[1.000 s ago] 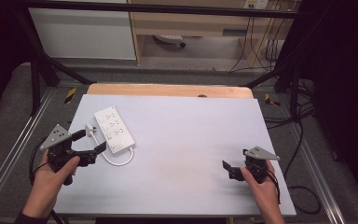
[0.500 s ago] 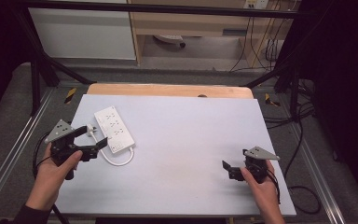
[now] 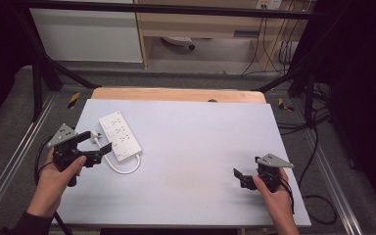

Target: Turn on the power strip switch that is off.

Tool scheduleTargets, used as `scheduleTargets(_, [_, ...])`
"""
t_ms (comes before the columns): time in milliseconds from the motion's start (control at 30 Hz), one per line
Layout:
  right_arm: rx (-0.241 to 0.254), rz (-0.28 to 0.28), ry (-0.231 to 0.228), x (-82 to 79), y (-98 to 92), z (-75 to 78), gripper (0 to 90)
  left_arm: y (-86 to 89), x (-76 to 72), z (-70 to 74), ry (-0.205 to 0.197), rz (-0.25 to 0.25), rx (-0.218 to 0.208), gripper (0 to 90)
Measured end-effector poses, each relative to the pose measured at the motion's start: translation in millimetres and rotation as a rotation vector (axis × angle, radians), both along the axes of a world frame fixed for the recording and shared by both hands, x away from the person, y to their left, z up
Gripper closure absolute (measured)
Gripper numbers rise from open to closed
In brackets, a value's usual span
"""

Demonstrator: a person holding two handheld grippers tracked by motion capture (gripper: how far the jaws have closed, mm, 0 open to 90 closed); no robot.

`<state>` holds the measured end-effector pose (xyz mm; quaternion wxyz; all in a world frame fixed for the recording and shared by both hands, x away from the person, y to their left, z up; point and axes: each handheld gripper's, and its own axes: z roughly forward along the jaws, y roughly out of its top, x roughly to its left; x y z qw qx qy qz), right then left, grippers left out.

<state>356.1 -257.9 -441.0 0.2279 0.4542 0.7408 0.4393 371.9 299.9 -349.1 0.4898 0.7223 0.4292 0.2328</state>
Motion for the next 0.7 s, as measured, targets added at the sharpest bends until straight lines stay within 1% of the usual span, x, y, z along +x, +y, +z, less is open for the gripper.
scheduleTargets(100, [-0.005,0.004,0.007,0.3,0.4,-0.4,2.4,0.5,3.4,-0.7,0.003,0.004,0.002,6.9])
scheduleTargets(467, [-0.006,0.008,0.005,0.4,1.1,-0.5,2.4,1.4,13.8,-1.8,0.006,0.014,0.001,7.4])
scheduleTargets(700, [-0.011,0.007,0.006,0.4,1.5,-0.7,2.4,1.9,19.0,-4.7,0.019,0.012,0.014,7.7])
